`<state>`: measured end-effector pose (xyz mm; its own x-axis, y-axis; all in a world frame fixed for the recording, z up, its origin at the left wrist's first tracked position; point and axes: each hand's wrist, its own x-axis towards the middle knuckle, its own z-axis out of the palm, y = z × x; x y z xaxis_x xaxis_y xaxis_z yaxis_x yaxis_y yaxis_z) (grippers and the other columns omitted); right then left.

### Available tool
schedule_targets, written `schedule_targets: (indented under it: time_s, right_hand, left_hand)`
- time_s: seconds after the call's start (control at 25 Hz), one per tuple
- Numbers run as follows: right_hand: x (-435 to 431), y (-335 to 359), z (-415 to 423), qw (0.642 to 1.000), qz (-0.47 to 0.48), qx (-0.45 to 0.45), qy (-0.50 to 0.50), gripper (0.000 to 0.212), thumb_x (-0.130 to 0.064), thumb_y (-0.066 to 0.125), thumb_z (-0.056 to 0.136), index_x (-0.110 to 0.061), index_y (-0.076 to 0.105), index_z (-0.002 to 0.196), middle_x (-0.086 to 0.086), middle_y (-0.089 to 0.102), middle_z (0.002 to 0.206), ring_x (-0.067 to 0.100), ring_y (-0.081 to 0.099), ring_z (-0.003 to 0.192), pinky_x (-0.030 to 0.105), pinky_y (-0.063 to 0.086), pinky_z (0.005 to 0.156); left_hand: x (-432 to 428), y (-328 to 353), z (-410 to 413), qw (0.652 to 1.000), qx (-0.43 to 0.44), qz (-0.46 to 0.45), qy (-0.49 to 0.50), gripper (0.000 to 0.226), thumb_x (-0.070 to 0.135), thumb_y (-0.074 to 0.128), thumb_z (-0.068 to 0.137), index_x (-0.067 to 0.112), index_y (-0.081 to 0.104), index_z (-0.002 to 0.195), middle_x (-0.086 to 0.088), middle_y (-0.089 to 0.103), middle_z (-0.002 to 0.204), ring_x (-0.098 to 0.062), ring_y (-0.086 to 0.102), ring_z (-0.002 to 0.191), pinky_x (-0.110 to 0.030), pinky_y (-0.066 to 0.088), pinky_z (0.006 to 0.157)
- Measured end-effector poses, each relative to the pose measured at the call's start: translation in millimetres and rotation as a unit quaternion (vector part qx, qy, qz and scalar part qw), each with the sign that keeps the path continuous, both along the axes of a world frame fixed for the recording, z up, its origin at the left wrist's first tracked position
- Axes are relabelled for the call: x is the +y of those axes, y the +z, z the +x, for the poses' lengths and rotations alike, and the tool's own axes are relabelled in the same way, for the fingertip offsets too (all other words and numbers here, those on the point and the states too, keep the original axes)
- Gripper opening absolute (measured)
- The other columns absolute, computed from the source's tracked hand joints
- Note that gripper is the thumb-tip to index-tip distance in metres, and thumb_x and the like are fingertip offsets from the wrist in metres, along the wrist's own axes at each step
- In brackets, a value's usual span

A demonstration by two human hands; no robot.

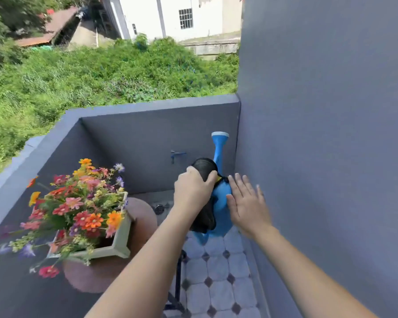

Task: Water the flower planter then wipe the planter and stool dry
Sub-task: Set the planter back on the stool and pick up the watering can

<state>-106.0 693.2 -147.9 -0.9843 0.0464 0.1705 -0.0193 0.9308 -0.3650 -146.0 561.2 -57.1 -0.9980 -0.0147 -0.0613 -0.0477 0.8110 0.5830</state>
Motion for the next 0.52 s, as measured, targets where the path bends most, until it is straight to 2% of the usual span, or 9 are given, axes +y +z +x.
schedule_targets:
  time_s: [0.08,0.16,0.2,0.28,0.36,0.44,0.52]
  right_hand:
    - [5,-70,5,0.998,0.009,-0.063,-0.011,0.094,-0.061,-0.021,0.085,-0.015,0.029,0.15,0.004,0.03,0.157,0.024,0.027,0.146,0.048,0.02,0.116]
    - [8,-155,5,0.986,-0.002,-0.162,-0.031,0.08,-0.047,-0.006,0.098,-0.009,0.055,0.135,0.007,0.056,0.14,0.026,0.056,0.127,0.051,0.045,0.098]
    - [11,-204,2,0.981,-0.012,-0.191,-0.037,0.075,-0.042,0.0,0.101,-0.009,0.062,0.128,0.006,0.063,0.132,0.025,0.062,0.119,0.05,0.052,0.089]
    - [13,-301,6,0.977,-0.004,-0.21,-0.042,0.071,-0.039,0.003,0.101,-0.012,0.064,0.125,0.004,0.067,0.127,0.022,0.065,0.115,0.046,0.055,0.085]
    - [11,-384,14,0.973,0.035,-0.225,-0.05,0.075,-0.042,-0.003,0.1,-0.013,0.057,0.133,0.004,0.059,0.137,0.022,0.058,0.125,0.046,0.049,0.094]
    - [11,-466,16,0.967,0.069,-0.246,-0.006,0.09,-0.052,-0.022,0.088,-0.013,0.032,0.149,0.002,0.03,0.156,0.023,0.03,0.144,0.049,0.027,0.113]
    - [9,-538,14,0.963,0.042,-0.267,0.016,0.096,-0.057,-0.032,0.078,-0.015,0.011,0.154,0.001,0.012,0.162,0.022,0.008,0.15,0.047,0.008,0.119]
  left_hand:
    - [13,-68,0,0.999,-0.047,0.018,0.002,0.048,0.046,0.048,0.09,0.0,0.052,0.103,-0.025,0.062,0.11,-0.04,0.057,0.104,-0.037,0.042,0.082]
    - [21,-154,-4,0.997,-0.08,0.021,-0.004,0.039,0.041,0.047,0.089,0.003,0.05,0.097,-0.022,0.063,0.104,-0.039,0.056,0.101,-0.038,0.04,0.08]
    - [24,-202,-5,0.995,-0.093,0.024,-0.009,0.034,0.039,0.046,0.09,0.005,0.047,0.094,-0.02,0.062,0.099,-0.039,0.055,0.098,-0.037,0.037,0.078]
    - [27,-299,-3,0.992,-0.119,0.028,-0.015,0.026,0.034,0.043,0.093,0.008,0.042,0.09,-0.015,0.057,0.089,-0.037,0.055,0.094,-0.036,0.034,0.074]
    - [22,-389,3,0.991,-0.135,0.023,-0.012,0.025,0.032,0.041,0.095,0.008,0.043,0.093,-0.017,0.06,0.091,-0.038,0.056,0.093,-0.038,0.036,0.076]
    - [19,-478,7,0.989,-0.147,0.017,-0.005,0.03,0.032,0.039,0.097,0.004,0.047,0.102,-0.022,0.064,0.099,-0.04,0.056,0.096,-0.039,0.038,0.079]
    - [17,-557,8,0.987,-0.16,0.007,0.003,0.035,0.032,0.039,0.098,0.0,0.047,0.112,-0.024,0.065,0.102,-0.041,0.057,0.099,-0.038,0.037,0.077]
